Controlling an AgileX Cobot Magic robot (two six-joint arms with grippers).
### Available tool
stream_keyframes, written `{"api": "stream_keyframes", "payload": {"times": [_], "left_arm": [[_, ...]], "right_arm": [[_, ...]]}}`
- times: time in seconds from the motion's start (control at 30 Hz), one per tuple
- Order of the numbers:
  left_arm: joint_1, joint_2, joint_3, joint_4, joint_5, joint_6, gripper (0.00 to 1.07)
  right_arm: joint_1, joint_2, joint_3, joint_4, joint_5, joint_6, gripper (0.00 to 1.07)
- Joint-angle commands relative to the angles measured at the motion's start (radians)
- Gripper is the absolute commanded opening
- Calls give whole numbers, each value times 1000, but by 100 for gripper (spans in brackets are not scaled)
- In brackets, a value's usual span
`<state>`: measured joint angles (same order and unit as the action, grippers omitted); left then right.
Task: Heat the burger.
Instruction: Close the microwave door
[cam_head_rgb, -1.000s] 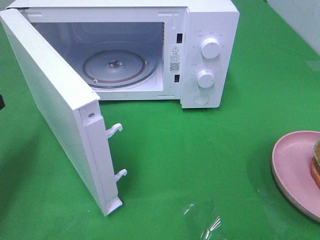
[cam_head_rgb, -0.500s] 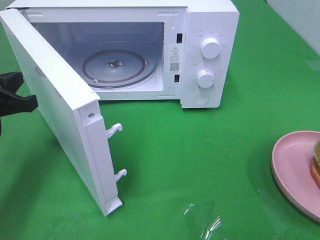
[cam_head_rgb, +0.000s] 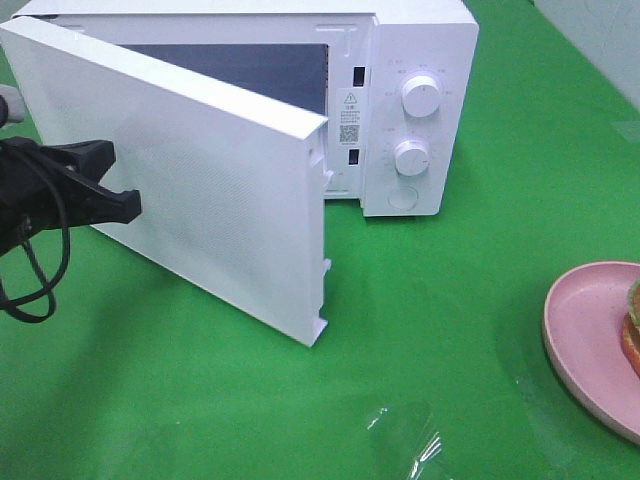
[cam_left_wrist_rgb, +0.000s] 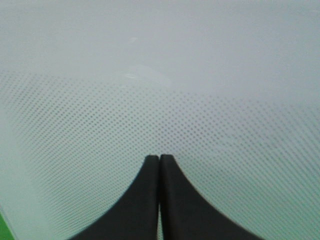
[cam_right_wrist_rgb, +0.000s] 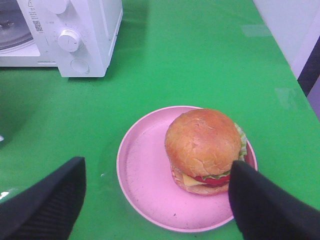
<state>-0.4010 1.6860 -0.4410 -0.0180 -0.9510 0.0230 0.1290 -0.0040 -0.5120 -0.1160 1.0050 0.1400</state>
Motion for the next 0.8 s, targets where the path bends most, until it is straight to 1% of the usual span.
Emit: {"api": "stream_keyframes", "payload": {"times": [0.03,0.1,0.2,0.23,0.3,0.33,0.37,0.4,0.5,0.57,0.6,0.63,0.67,0.73,0.77,0.8], "left_arm": [[-29,13,-32,-30,0,4,0],[-59,32,-63,-51,24,12,0],[-76,40,-86,-53,49,15,0],[-89,49,-114,-58,67,15,0],[-95,54,-126,-63,75,19,0],[-106,64,-155,-63,97,23,0],[-106,64,-155,-63,97,23,0],[-118,76,-183,-63,109,23,0],[-130,88,-210,-65,118,23,0],[-149,107,-261,-65,152,23,0],[-149,107,-261,-65,152,23,0],[-158,121,-292,-65,180,23,0],[-158,121,-292,-65,180,23,0],[-172,141,-333,-65,202,23,0],[-172,141,-333,-65,202,23,0],[-173,156,-363,-65,221,23,0]], "right_arm": [[-8,-26,3,-3,0,-9,76],[-8,-26,3,-3,0,-9,76],[-8,-26,3,-3,0,-9,76],[-8,-26,3,-3,0,-9,76],[-8,-26,3,-3,0,-9,76],[-8,-26,3,-3,0,-9,76],[-8,-26,3,-3,0,-9,76],[-8,-26,3,-3,0,-9,76],[-8,-26,3,-3,0,-9,76],[-8,-26,3,-3,0,-9,76],[-8,-26,3,-3,0,-9,76],[-8,-26,3,-3,0,-9,76],[-8,-26,3,-3,0,-9,76],[-8,-26,3,-3,0,-9,76],[-8,-26,3,-3,0,-9,76],[-8,-26,3,-3,0,-9,76]]}}
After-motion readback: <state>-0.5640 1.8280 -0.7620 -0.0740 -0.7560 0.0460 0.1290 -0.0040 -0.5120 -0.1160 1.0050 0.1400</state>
